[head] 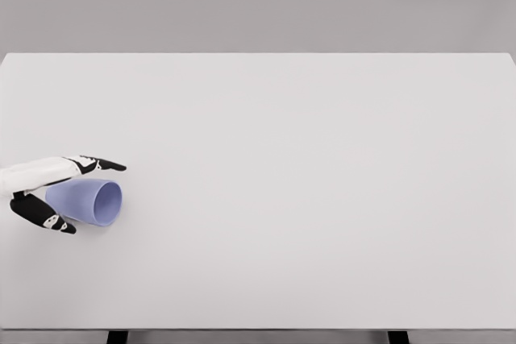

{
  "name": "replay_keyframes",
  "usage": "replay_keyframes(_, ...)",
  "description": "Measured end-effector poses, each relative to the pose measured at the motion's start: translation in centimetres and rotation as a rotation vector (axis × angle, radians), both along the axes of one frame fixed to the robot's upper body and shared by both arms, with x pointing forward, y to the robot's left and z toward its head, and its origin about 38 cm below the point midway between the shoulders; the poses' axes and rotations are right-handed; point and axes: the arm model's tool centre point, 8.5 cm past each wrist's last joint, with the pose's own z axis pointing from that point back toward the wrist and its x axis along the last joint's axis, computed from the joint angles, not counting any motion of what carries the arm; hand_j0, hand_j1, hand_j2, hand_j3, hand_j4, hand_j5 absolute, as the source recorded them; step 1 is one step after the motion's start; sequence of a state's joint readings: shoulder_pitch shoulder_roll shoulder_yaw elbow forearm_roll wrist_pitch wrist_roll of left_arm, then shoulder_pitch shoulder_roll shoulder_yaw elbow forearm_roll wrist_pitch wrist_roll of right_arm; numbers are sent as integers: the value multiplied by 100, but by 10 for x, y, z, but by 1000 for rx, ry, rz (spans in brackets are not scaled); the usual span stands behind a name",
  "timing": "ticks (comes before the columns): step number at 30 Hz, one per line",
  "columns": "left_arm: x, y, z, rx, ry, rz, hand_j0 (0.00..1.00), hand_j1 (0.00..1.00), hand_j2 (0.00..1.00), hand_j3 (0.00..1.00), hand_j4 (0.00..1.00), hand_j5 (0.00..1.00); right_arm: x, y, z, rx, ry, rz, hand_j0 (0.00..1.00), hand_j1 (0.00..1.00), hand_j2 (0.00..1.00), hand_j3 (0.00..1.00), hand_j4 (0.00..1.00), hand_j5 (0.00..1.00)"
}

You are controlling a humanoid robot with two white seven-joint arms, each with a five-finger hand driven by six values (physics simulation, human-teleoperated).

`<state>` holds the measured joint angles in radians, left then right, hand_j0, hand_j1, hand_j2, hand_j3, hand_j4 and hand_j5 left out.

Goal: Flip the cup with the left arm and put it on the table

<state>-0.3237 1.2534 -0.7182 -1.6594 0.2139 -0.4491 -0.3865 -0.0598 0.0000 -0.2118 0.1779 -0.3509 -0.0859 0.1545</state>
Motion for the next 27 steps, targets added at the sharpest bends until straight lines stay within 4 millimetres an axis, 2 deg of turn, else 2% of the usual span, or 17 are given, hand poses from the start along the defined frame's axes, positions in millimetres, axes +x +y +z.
replay_keyframes(3,-2,-1,-3,-1,9,1,96,96,96,96,96,96,0,0,0,0,0,0,100,100,100,100,100,100)
replay_keyframes(5,-1,-3,-5,-6,10,-1,86,86,86,86,86,86,0,0,0,0,0,0,100,100,100,100,100,100)
replay_keyframes(8,-1,-6,-7,-6,9,-5,81,81,81,81,81,81,0,0,0,0,0,0,100,100,100,100,100,100)
replay_keyframes(17,-3,-3,-17,16,37,28,73,73,73,73,73,73,0,0,0,0,0,0,100,100,100,100,100,100)
replay_keyframes(24,-2,-2,-17,17,43,57,65,65,65,65,65,65,0,0,0,0,0,0,100,100,100,100,100,100)
replay_keyframes(27,2,-6,-10,9,24,51,64,64,64,64,64,64,0,0,0,0,0,0,100,100,100,100,100,100)
